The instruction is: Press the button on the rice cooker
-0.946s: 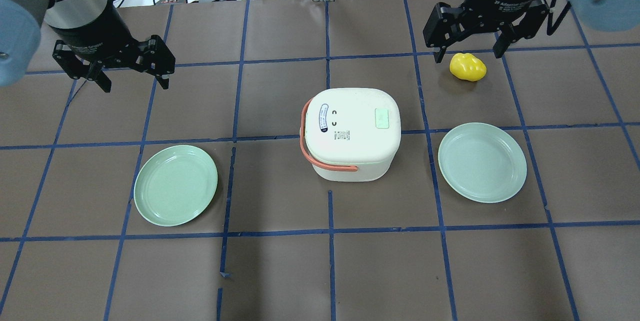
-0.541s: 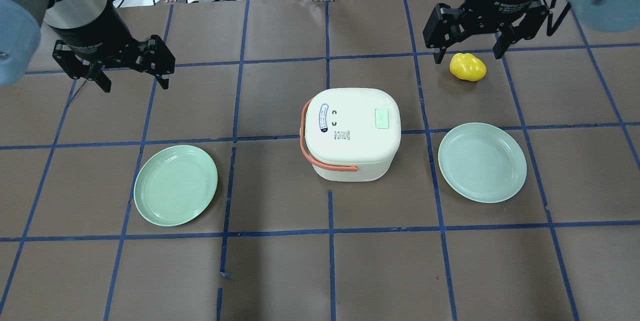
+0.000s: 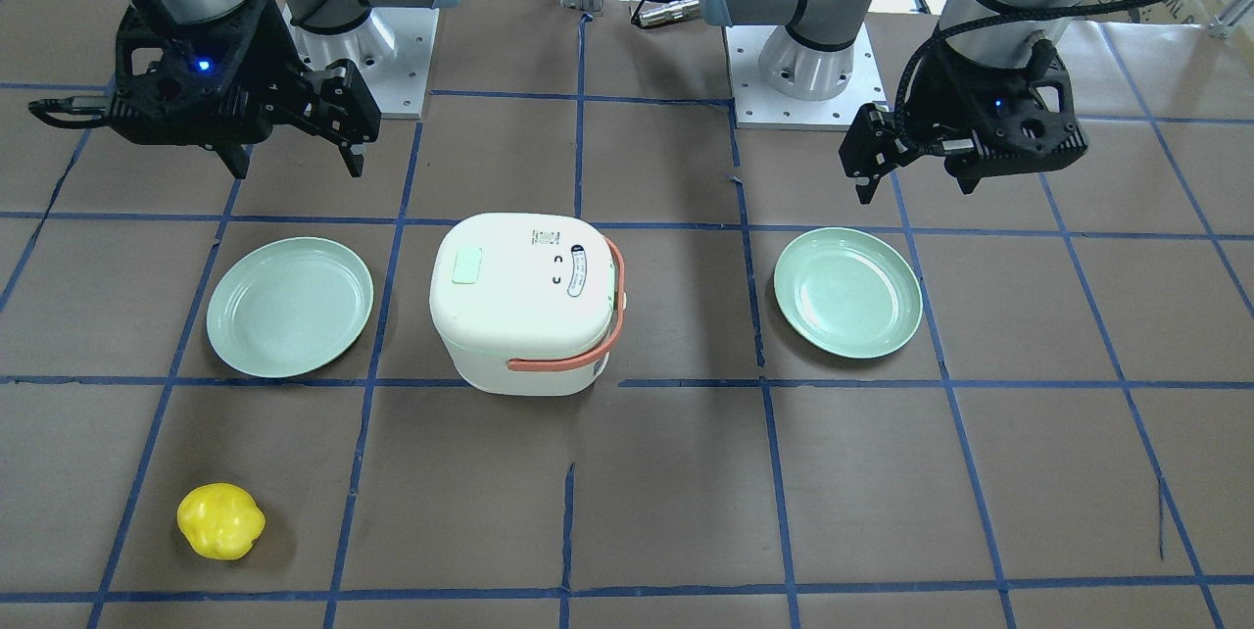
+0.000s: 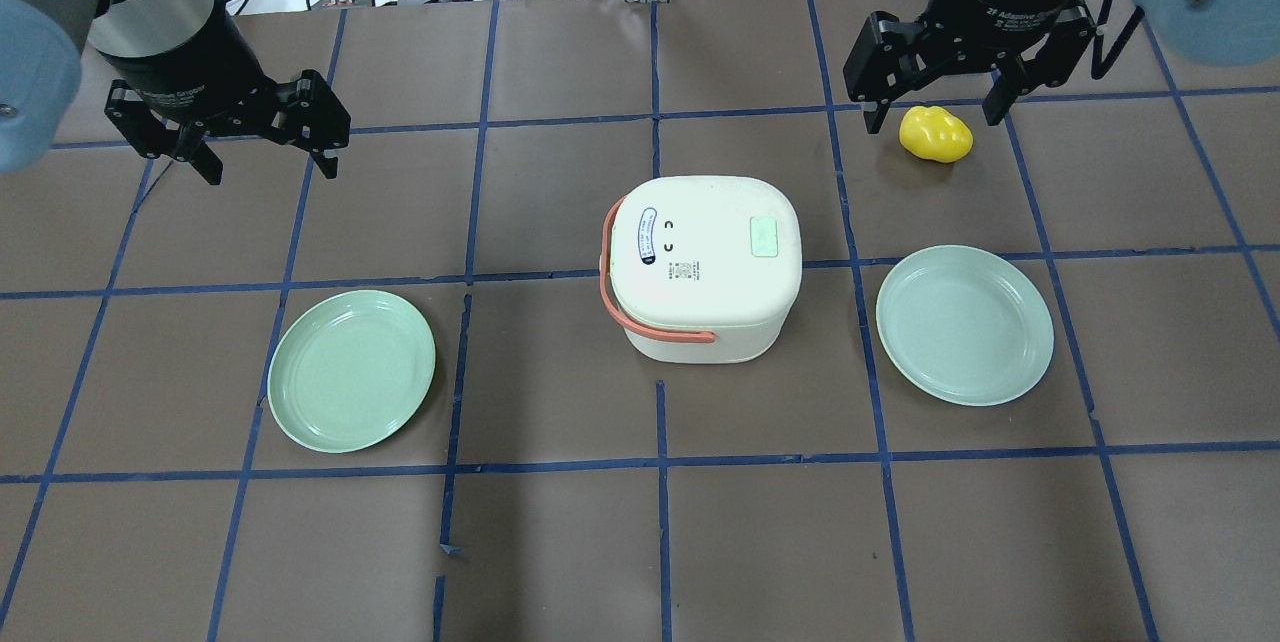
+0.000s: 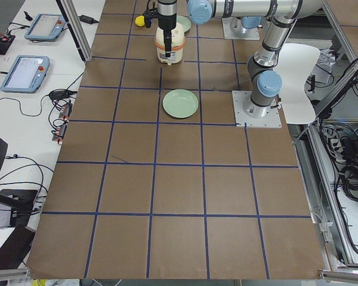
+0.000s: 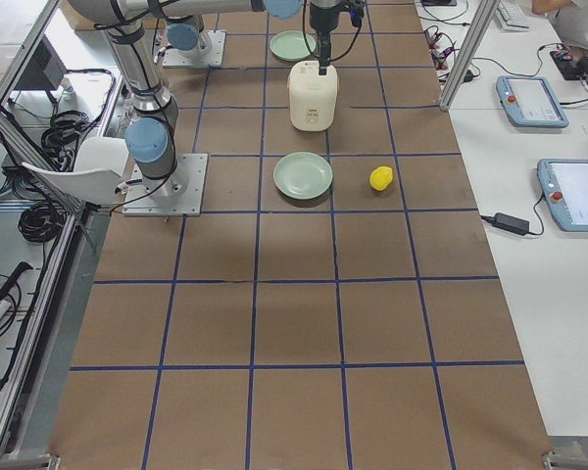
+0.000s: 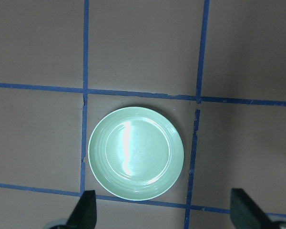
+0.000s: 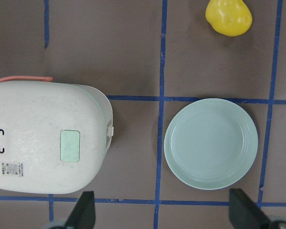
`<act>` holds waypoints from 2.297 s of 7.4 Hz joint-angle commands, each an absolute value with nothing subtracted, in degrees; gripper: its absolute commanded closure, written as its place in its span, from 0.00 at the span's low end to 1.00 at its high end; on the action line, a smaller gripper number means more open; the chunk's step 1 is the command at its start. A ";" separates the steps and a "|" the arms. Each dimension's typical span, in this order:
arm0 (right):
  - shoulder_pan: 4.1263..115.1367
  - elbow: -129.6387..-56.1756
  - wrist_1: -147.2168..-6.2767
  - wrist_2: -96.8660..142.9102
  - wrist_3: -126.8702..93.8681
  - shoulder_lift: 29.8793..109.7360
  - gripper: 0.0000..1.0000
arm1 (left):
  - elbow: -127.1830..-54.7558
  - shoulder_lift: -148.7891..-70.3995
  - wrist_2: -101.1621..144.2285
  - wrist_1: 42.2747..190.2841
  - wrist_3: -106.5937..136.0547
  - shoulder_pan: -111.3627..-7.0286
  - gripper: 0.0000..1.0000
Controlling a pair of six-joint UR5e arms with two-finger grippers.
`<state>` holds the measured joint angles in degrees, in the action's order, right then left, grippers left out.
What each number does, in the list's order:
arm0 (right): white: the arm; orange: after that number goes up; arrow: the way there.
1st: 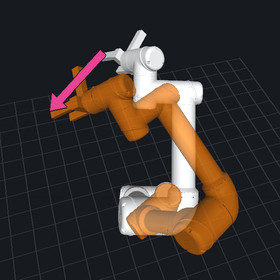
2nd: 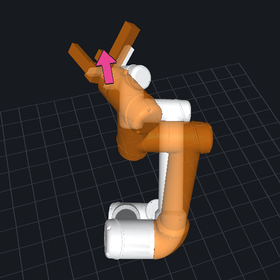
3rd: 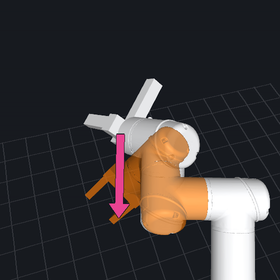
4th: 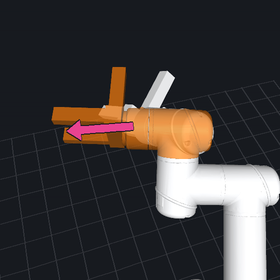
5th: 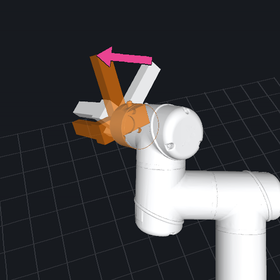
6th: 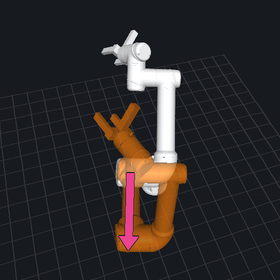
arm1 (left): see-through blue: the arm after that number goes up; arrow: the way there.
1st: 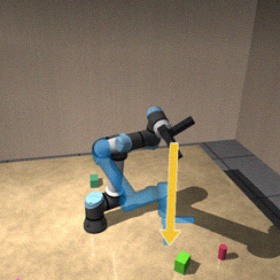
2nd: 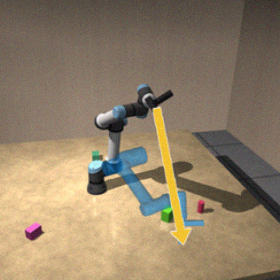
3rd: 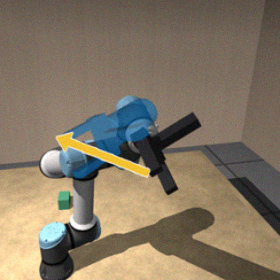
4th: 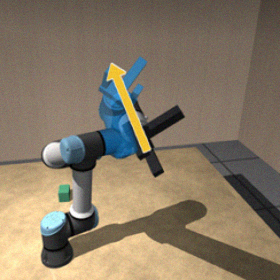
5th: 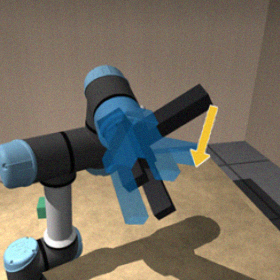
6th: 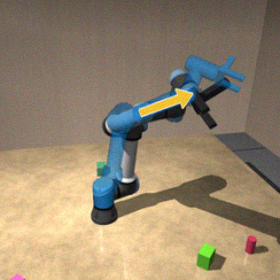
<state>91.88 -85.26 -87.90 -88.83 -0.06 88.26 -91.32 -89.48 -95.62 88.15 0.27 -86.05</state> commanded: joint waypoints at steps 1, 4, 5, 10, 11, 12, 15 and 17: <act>91.58 -85.43 -88.15 -87.54 0.00 88.07 0.00 | -91.32 -89.56 -95.63 88.15 0.26 -86.04 0.00; 91.76 -86.66 -87.63 -87.63 -0.35 87.89 0.32 | -91.32 -89.47 -95.63 88.15 0.26 -86.04 0.00; 92.11 -86.75 -86.06 -86.06 -0.79 87.11 0.73 | -91.32 -89.47 -95.63 88.15 0.26 -86.04 0.00; 99.05 -88.93 -90.86 -84.87 -10.81 83.16 0.92 | -91.32 -89.47 -95.63 88.15 0.26 -86.04 0.00; 99.14 -90.86 -92.88 -85.86 -11.07 82.97 0.93 | -91.32 -89.47 -95.63 88.15 0.26 -86.04 0.00; 99.14 -93.75 -99.60 -85.96 -11.16 82.71 0.93 | -91.32 -89.47 -95.63 88.15 0.26 -86.04 0.00; 102.03 -96.94 -105.62 -85.95 -15.02 80.96 0.93 | -91.32 -89.47 -95.63 88.15 0.35 -86.04 0.00; 102.30 -96.68 -106.70 -85.87 -15.38 80.16 0.93 | -91.32 -89.47 -95.63 88.15 0.26 -86.04 0.00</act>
